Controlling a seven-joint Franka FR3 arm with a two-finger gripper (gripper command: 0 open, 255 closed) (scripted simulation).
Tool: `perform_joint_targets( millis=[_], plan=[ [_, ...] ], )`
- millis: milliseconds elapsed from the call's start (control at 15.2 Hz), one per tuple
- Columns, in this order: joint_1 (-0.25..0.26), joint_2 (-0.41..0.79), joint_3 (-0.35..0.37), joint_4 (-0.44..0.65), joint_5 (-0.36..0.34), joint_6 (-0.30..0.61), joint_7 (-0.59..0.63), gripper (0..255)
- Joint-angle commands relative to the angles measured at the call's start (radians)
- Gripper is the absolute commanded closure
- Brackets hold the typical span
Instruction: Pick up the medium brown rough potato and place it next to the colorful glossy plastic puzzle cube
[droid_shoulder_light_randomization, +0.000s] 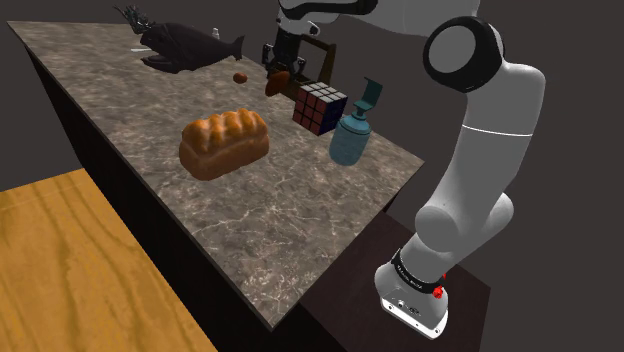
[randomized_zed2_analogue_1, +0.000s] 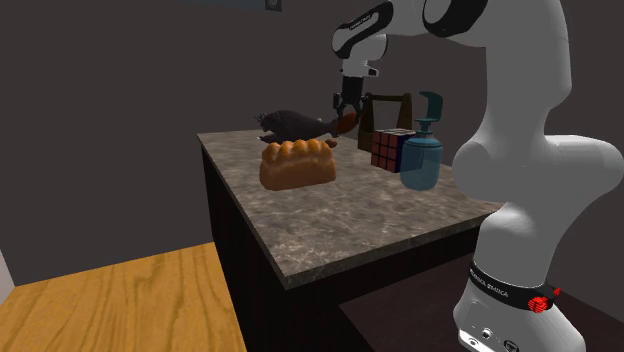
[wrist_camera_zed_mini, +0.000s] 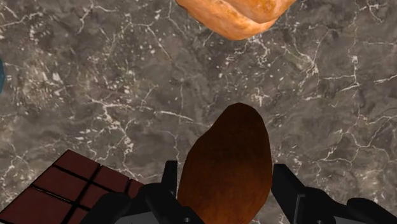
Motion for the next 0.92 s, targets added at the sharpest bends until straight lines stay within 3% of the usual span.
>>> perform_joint_targets(
  millis=[0, 858],
  plan=[
    [-0.002, -0.002, -0.001, -0.031, 0.000, 0.030, -0.001, 255],
    [-0.005, 0.028, -0.007, -0.164, -0.011, 0.192, 0.004, 255]
  ],
)
